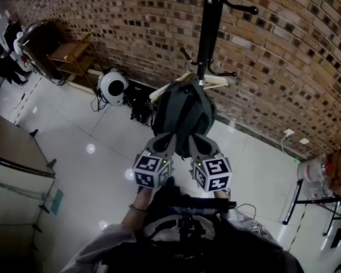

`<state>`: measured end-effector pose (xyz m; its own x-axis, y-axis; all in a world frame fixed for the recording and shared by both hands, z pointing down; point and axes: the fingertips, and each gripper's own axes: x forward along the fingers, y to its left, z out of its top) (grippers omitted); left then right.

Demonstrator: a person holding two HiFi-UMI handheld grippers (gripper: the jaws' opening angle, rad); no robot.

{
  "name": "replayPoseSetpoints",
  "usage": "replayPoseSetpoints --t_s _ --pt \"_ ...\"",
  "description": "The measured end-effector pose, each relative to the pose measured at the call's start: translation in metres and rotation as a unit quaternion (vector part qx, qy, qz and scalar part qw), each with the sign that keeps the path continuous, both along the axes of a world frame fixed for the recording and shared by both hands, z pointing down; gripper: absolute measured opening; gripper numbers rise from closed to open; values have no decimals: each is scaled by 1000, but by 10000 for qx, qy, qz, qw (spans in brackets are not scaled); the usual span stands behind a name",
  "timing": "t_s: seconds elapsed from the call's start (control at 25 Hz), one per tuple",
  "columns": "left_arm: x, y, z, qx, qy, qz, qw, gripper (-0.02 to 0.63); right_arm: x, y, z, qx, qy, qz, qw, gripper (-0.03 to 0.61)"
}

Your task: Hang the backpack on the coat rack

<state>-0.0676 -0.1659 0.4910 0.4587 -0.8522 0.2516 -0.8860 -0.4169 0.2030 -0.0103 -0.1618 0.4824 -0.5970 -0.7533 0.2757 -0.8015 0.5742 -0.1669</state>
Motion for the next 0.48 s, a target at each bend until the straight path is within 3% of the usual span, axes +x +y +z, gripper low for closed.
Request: replayPoseSetpoints --t_s 0.48 --pt "29 31 2 5 -58 -168 9998 6 18 36 2 34 52 -371 9993 9"
